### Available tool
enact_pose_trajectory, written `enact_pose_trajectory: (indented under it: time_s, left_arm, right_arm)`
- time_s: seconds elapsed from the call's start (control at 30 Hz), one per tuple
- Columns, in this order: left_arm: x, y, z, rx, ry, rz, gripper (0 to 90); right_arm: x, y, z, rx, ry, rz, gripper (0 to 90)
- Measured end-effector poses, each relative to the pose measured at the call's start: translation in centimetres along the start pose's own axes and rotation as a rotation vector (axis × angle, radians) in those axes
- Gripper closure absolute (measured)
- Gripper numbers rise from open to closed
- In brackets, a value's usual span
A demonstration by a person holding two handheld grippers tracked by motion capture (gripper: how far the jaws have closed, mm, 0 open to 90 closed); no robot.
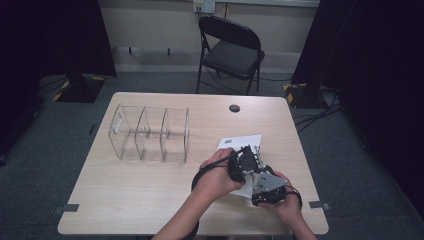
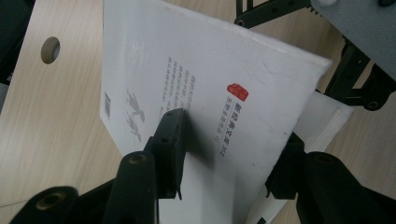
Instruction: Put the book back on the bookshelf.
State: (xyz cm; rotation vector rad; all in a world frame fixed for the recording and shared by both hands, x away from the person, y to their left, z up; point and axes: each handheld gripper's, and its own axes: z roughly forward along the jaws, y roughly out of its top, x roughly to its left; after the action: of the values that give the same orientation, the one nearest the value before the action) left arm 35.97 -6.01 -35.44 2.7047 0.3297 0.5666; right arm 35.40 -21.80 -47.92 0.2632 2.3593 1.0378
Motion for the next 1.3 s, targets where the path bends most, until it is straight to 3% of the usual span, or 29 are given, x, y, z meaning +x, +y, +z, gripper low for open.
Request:
enact_pose_trajectory:
  time_s: [0.1, 0.17, 0.37, 0.43, 0.53, 0.67, 0.73, 0.87, 1.03, 1.1, 1.17, 1.3]
  left_arm:
    - [-0.4, 0.1, -0.1, 0.004, -0.002, -0.006, 55.4]
    - [-0.4, 0.2, -0.1, 0.008, 0.008, 0.012, 55.4]
    - [-0.3, 0.3, -0.5, -0.015, 0.004, -0.003, 55.1]
    - [-0.2, 0.6, -0.9, -0.042, 0.000, 0.020, 54.2]
    - [0.0, 0.7, -1.1, -0.081, -0.034, 0.009, 52.6]
    - [0.2, 0.2, -1.2, -0.180, -0.092, 0.011, 49.8]
    - [0.1, -0.1, -1.5, -0.220, -0.119, -0.002, 49.5]
    - [0.6, -1.3, -2.9, -0.269, -0.079, -0.055, 43.4]
    - [1.4, -3.5, -4.2, -0.270, -0.058, -0.082, 41.5]
    - [1.8, -4.5, -4.5, -0.284, -0.044, -0.139, 37.1]
    - [2.1, -5.6, -4.8, -0.308, -0.061, -0.168, 36.1]
    - [2.5, -6.9, -4.7, -0.285, -0.051, -0.187, 36.5]
  right_arm:
    - [0.1, 0.4, -0.3, -0.011, 0.041, -0.044, 27.2]
    - [0.1, 0.5, -0.3, -0.014, 0.042, -0.046, 28.9]
    - [0.3, 1.3, -1.2, -0.027, 0.016, -0.054, 41.3]
    - [0.1, 1.6, -1.7, -0.040, 0.009, -0.032, 46.2]
    - [-0.2, 1.7, -2.4, -0.048, -0.003, -0.007, 50.6]
    - [-0.5, 1.7, -2.8, -0.065, -0.015, 0.043, 52.6]
    - [-0.5, 1.8, -2.8, -0.065, -0.018, 0.049, 52.6]
    - [-0.5, 2.0, -2.8, -0.048, -0.013, 0.042, 52.7]
    - [-1.2, 2.5, -2.9, -0.035, 0.007, 0.069, 52.9]
    - [-1.3, 2.7, -2.9, -0.021, 0.010, 0.060, 53.0]
    - [-1.4, 2.9, -3.0, -0.012, 0.019, 0.060, 53.1]
    - [-1.8, 3.2, -3.2, -0.005, 0.033, 0.090, 53.1]
